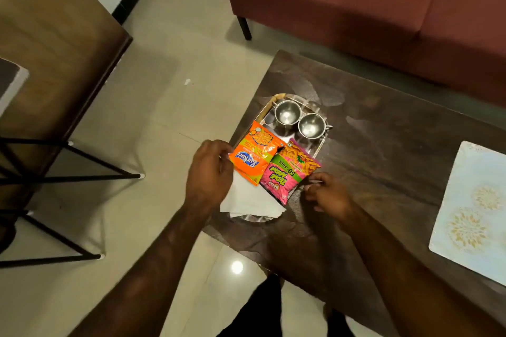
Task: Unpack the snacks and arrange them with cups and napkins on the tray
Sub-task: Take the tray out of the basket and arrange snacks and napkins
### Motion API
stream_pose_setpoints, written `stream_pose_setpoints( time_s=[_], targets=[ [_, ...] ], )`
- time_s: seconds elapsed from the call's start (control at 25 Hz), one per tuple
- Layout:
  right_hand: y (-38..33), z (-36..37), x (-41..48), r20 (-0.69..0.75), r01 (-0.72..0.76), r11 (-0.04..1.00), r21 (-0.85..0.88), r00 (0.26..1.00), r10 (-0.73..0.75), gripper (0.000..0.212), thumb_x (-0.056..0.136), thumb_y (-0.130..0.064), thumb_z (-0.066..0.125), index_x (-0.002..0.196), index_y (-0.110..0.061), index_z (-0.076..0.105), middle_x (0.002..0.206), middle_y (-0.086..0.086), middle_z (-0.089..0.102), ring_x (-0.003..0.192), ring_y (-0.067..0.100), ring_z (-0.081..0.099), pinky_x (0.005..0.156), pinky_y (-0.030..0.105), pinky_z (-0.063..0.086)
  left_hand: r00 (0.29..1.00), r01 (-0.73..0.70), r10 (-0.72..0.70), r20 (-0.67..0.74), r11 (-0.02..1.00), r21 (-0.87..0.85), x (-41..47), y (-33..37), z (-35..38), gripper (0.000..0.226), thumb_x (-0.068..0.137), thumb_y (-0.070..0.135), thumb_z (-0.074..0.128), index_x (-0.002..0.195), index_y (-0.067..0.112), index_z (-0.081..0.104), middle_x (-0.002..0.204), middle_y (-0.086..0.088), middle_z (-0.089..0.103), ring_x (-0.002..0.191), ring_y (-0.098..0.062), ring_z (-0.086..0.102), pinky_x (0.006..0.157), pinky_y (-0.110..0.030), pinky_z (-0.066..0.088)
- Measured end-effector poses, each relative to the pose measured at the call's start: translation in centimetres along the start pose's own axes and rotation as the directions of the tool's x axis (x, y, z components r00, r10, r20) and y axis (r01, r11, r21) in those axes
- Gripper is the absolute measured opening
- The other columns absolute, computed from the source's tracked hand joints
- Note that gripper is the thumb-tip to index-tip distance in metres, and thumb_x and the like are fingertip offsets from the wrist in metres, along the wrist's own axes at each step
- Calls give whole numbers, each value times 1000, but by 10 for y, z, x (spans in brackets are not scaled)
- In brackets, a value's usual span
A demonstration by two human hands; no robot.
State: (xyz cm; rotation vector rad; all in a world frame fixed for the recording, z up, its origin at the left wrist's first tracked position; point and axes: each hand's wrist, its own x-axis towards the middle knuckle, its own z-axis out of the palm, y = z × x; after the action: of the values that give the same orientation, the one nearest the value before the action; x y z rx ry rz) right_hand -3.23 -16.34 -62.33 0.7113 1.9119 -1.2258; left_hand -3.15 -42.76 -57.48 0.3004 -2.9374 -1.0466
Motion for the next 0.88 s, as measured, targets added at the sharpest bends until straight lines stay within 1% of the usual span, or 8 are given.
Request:
stream_pose_setpoints(
  time_s=[0.08, 0.2, 0.32, 0.4, 0.48, 0.64, 0.8, 0.88],
  targets=[
    [-8, 11, 5, 0, -71, 996, 59, 997, 72, 16, 103, 2, 56, 110, -12, 61, 103, 20, 65, 92, 28, 62, 66, 30, 47, 980, 199, -198, -13, 979, 38, 20, -35, -3, 22, 95, 6, 52, 111, 12, 64, 111, -9, 64, 100, -27, 63, 87, -36, 49],
    [-9, 26, 14, -20, -110, 988, 104, 993, 113, 20, 103, 3, 54, 103, -16, 61, 104, 14, 67, 89, 25, 65, 68, 30, 52, 880, 396, -412, 235, 911, 114, 39, -72, 9, 31, 101, 7, 44, 126, 7, 61, 130, -16, 64, 119, -34, 59, 102, -37, 44],
    [-6, 37, 23, -40, -111, 977, 179, 992, 120, 29, 103, 3, 53, 126, -9, 63, 111, 18, 72, 89, 25, 69, 75, 38, 62, 776, 333, -391, 495, 920, 206, 48, -76, 28, 30, 104, 14, 42, 123, 5, 65, 126, -17, 68, 112, -36, 63, 96, -38, 50],
    [-7, 42, 28, -47, -112, 963, 244, 991, 127, 29, 102, 3, 56, 124, -15, 64, 124, 18, 74, 102, 32, 74, 84, 44, 65, 761, 364, -384, 523, 920, 146, 51, -73, 37, 29, 104, 20, 47, 115, 3, 69, 117, -18, 72, 103, -36, 67, 94, -43, 55],
    [-7, 45, 32, -36, -118, 948, 297, 990, 134, 30, 101, 5, 57, 116, -21, 65, 127, 16, 75, 110, 36, 76, 80, 43, 66, 749, 482, -423, 510, 876, 19, 53, -73, 44, 25, 102, 19, 54, 110, 3, 72, 106, -18, 74, 93, -36, 70, 88, -45, 58],
    [-7, 50, 40, -94, -111, 936, 333, 984, 150, 37, 102, 9, 46, 126, -9, 67, 97, 12, 77, 77, 25, 75, 57, 32, 63, 673, 617, -482, 561, 784, -67, 60, -79, 45, 25, 100, 4, 49, 96, 7, 74, 75, -10, 71, 66, -26, 67, 61, -29, 55],
    [-2, 49, 46, -182, -83, 951, 298, 973, 142, 36, 101, 10, 43, 120, -4, 70, 89, 13, 74, 66, 23, 67, 74, 53, 67, 626, 617, -442, 642, 784, -61, 62, -83, 45, 24, 99, 1, 53, 98, 11, 75, 93, -19, 75, 84, -36, 73, 64, -35, 61],
    [2, 44, 44, -213, -71, 960, 270, 968, 132, 35, 100, 11, 44, 117, -4, 71, 92, 13, 75, 68, 24, 68, 83, 58, 65, 673, 532, -398, 623, 846, -34, 59, -85, 49, 12, 95, 2, 64, 102, 5, 74, 98, -20, 75, 89, -37, 73, 74, -43, 63]
  ],
)
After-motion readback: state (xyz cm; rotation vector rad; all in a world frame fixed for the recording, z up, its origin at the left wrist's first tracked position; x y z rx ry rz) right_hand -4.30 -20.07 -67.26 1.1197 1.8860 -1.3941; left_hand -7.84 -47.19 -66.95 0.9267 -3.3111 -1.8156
